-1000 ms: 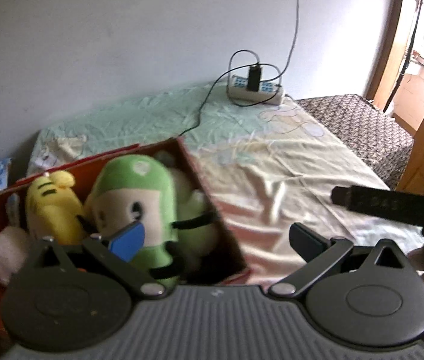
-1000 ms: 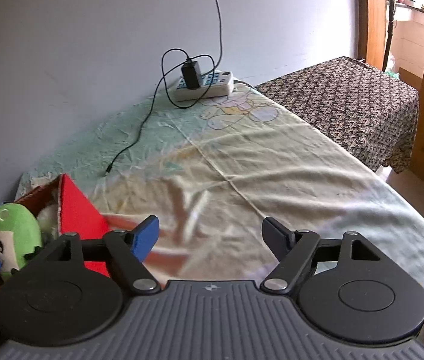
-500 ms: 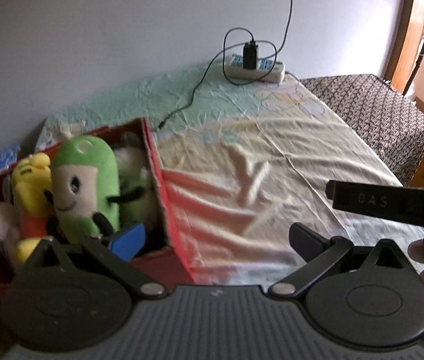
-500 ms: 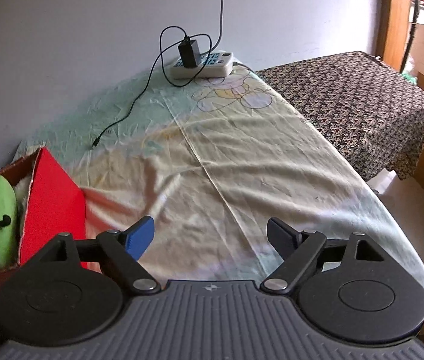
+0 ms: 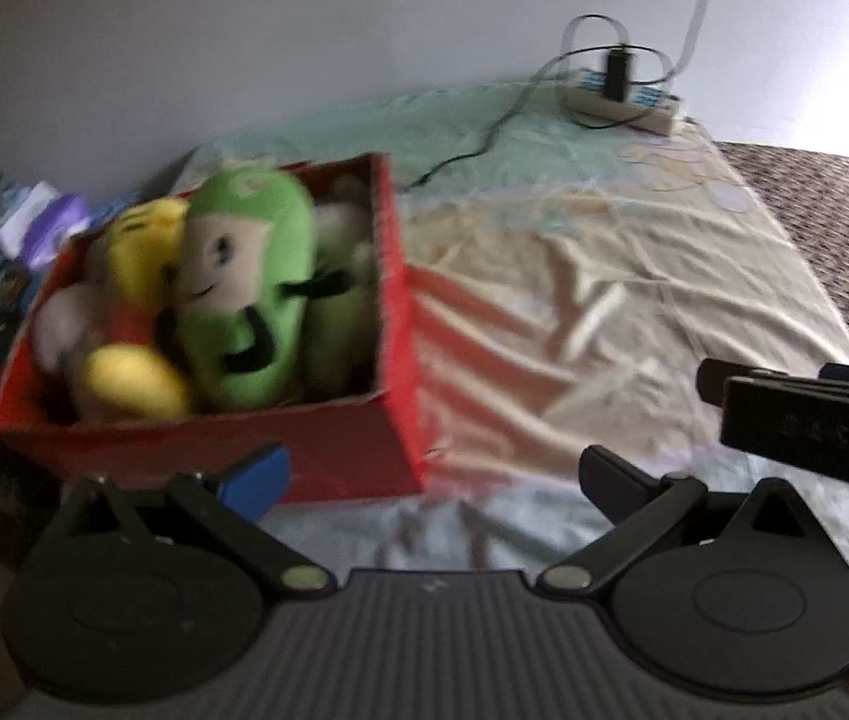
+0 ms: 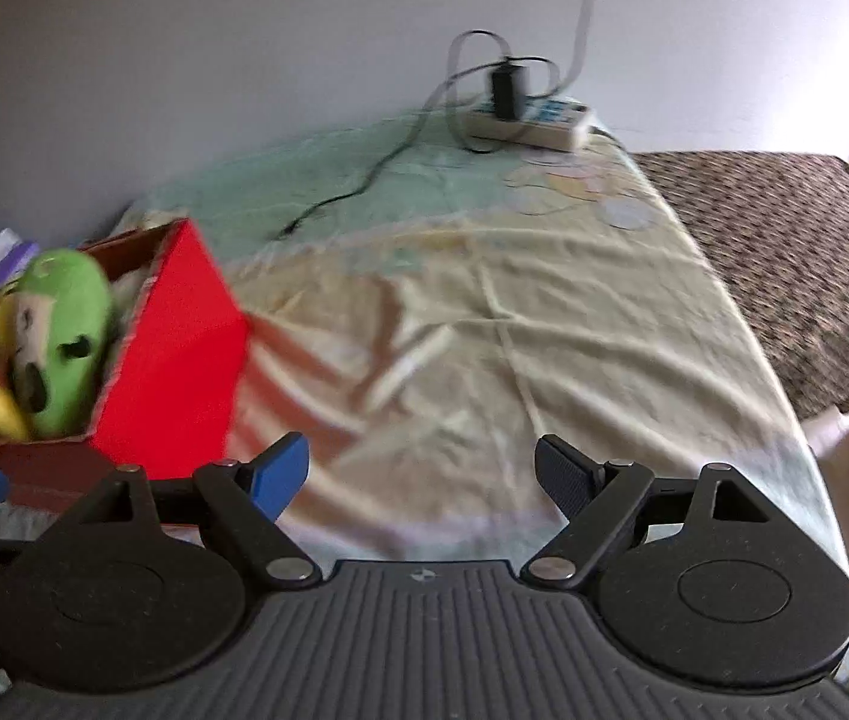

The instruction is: Organize objects

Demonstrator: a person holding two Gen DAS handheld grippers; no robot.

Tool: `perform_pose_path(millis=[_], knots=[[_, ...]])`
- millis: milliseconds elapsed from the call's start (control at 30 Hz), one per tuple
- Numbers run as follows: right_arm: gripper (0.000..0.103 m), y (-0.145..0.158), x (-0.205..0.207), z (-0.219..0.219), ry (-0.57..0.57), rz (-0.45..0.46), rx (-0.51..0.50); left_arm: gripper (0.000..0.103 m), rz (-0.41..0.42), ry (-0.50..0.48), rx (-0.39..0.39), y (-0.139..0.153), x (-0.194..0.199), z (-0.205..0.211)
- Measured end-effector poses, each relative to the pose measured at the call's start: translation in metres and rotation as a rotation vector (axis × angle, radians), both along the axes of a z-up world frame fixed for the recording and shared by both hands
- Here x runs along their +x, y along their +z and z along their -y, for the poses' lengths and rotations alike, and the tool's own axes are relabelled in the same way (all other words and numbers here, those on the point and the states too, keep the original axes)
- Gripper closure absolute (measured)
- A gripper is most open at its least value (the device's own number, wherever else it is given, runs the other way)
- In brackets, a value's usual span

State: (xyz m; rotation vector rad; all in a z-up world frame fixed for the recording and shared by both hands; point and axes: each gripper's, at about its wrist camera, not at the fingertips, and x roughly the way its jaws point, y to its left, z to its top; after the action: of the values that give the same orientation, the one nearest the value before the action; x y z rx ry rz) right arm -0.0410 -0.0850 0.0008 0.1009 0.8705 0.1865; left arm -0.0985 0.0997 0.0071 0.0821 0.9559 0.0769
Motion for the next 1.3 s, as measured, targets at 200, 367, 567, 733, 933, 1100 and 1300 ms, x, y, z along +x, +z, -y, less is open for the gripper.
perform_pose_path(millis=[200,367,567,733,933,1100,1300], knots=[[0.018,0.009,0.000,-0.030,0.060,0.006,0.001,0.000,0.010,0.097,0.015,0.009,-0.011,-0.034],[0.018,0.020,-0.005,-0.055,0.066,0.009,-0.017,0.001,0.016,0.129,0.016,0.018,-0.012,-0.066],[0.018,0.036,-0.009,-0.094,0.071,0.011,-0.054,0.001,0.029,0.128,0.008,0.031,-0.007,-0.103],[0.017,0.049,-0.010,-0.127,0.079,0.025,-0.083,0.001,0.029,0.116,-0.007,0.041,0.001,-0.137],[0.013,0.056,-0.003,-0.159,0.074,0.047,-0.050,0.001,0.058,0.124,0.035,0.049,0.012,-0.176],[0.013,0.054,0.008,-0.177,0.050,0.026,-0.012,0.001,0.053,0.141,0.018,0.048,0.026,-0.203],[0.013,0.058,0.023,-0.196,0.036,0.031,-0.023,0.001,0.057,0.132,0.047,0.050,0.041,-0.222]])
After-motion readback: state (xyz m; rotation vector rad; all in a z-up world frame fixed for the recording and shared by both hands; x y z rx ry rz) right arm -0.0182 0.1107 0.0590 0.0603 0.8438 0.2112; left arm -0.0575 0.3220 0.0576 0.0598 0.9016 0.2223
